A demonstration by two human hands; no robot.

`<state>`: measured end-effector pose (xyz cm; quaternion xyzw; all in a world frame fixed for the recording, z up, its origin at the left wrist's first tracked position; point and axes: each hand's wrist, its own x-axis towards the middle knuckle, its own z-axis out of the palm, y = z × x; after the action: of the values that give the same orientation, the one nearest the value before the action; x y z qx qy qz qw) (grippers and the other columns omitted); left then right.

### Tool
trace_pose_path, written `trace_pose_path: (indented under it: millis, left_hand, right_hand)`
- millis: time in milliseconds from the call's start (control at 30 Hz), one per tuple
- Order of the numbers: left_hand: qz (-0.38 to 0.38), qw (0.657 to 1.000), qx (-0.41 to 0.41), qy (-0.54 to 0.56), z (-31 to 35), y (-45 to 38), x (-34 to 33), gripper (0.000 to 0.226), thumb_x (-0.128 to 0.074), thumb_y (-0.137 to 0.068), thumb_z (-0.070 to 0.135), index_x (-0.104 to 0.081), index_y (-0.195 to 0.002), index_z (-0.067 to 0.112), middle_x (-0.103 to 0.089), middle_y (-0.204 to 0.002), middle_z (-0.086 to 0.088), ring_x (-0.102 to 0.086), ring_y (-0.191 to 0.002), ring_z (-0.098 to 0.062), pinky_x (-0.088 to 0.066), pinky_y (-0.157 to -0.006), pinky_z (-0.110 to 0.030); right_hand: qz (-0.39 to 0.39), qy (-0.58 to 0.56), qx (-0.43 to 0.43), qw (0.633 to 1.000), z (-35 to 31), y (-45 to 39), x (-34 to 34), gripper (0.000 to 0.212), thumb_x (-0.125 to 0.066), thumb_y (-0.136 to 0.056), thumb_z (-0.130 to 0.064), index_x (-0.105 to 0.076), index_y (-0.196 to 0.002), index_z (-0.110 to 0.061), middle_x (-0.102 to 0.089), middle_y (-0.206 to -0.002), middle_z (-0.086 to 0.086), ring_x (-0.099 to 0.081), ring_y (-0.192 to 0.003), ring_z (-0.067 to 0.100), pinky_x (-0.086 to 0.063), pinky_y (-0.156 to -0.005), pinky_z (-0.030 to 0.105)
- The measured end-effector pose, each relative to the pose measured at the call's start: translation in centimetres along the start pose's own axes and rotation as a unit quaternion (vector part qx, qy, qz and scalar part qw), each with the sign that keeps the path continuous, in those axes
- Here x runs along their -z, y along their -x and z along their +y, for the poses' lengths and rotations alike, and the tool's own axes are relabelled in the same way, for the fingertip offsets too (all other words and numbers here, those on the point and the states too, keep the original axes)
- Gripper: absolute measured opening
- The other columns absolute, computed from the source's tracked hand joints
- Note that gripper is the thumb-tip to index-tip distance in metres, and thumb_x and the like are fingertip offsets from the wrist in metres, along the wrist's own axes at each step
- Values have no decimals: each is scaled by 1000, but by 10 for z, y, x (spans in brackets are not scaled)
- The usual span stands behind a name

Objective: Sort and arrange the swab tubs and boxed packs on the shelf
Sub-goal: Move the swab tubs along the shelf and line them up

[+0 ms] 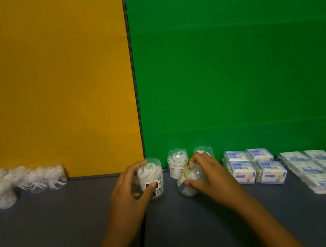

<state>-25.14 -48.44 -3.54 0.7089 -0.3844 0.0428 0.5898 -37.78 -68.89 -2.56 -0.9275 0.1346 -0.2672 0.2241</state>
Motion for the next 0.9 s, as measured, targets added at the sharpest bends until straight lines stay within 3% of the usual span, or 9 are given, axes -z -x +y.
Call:
trace_pose_path:
  millis: [167,333,700,900]
  left_hand:
    - [7,1000,3,-6,-11,-6,5,48,-74,-81,23,-54,-120,42,-59,-120,13,-59,-100,-1,-55,-72,-21]
    - [16,1000,7,5,-23,-20,5,50,-75,-80,20,-54,-121,42,-59,-120,12,-60,-99,-5,-57,-73,-29]
    - [16,999,15,25,-51,-37,9,52,-75,-80,15,-54,-123,36,-58,-121,8,-58,-95,1,-54,-67,-17]
    - [-6,999,13,39,-46,-38,2,51,-74,-81,19,-53,-122,41,-59,-121,10,-61,-97,-3,-58,-69,-27]
  right_hand:
    - [-17,-5,2,1000,-1,-15,-11,52,-74,-82,-36,-40,-121,-33,-44,-126,-13,-44,-116,5,-44,-95,27]
    - [-57,32,1,998,2,-26,-17,59,-76,-77,-32,-46,-126,-42,-30,-123,-8,-38,-117,10,-46,-98,32]
    - [-93,46,13,994,5,-38,-29,66,-73,-79,-28,-45,-137,-42,-35,-126,-9,-37,-121,8,-36,-105,25]
    - [-90,52,24,994,3,-30,-23,68,-70,-86,-35,-34,-142,-45,-35,-134,-15,-36,-123,2,-35,-103,22]
